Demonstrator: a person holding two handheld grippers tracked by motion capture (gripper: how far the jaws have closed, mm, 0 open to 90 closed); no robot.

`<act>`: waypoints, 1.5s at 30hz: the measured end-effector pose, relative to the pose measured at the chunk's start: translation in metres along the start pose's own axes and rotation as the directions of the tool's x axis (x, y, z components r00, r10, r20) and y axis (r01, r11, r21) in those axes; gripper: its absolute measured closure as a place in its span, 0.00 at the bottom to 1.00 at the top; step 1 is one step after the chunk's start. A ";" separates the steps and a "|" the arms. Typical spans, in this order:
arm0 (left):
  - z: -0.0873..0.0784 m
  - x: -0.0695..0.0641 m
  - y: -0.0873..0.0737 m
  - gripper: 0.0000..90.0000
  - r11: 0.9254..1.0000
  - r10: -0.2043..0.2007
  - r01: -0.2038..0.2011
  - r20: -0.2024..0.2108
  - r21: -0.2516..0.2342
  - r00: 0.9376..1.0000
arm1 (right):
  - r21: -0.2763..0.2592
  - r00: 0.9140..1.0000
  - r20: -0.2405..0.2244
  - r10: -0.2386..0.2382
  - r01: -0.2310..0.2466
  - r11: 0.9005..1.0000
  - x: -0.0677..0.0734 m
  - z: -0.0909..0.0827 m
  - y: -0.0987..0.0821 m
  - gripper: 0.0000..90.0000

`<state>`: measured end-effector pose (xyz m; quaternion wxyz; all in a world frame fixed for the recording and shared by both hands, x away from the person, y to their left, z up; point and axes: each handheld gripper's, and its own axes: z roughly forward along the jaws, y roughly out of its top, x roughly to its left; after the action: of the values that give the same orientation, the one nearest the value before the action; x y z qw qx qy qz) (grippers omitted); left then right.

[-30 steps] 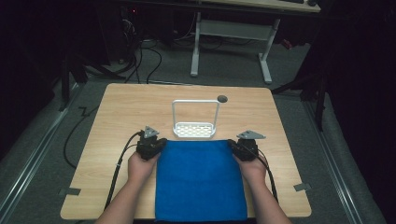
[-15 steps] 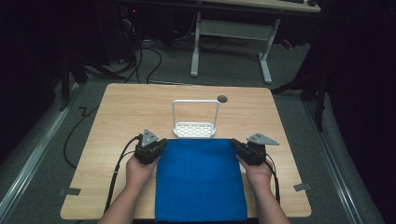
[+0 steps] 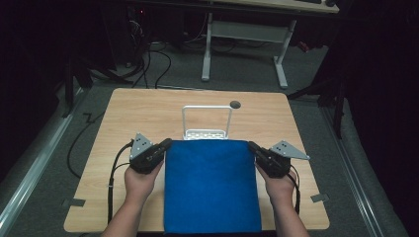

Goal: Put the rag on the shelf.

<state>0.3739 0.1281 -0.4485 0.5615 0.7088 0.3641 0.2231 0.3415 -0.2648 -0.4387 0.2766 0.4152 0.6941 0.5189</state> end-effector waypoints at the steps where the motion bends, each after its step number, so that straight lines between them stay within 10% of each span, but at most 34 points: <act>1: -0.001 -0.001 0.002 0.97 1.000 0.000 0.000 0.004 -0.008 1.000 | -0.011 1.000 -0.001 -0.003 0.003 1.000 0.001 -0.002 0.002 0.99; 22: -0.046 -0.016 0.048 0.98 0.975 0.044 -0.039 0.018 -0.220 0.999 | -0.223 0.996 -0.005 -0.091 0.088 0.971 0.027 -0.045 0.047 0.99; 45: -0.034 0.006 0.109 0.98 0.961 0.105 -0.119 -0.068 -0.252 0.992 | -0.251 0.988 0.063 -0.143 0.154 0.956 0.011 -0.033 0.104 0.99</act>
<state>0.3823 0.1427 -0.3357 0.6245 0.6439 0.3065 0.3184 0.3395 -0.2589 -0.3290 0.3813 0.3343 0.6446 0.5721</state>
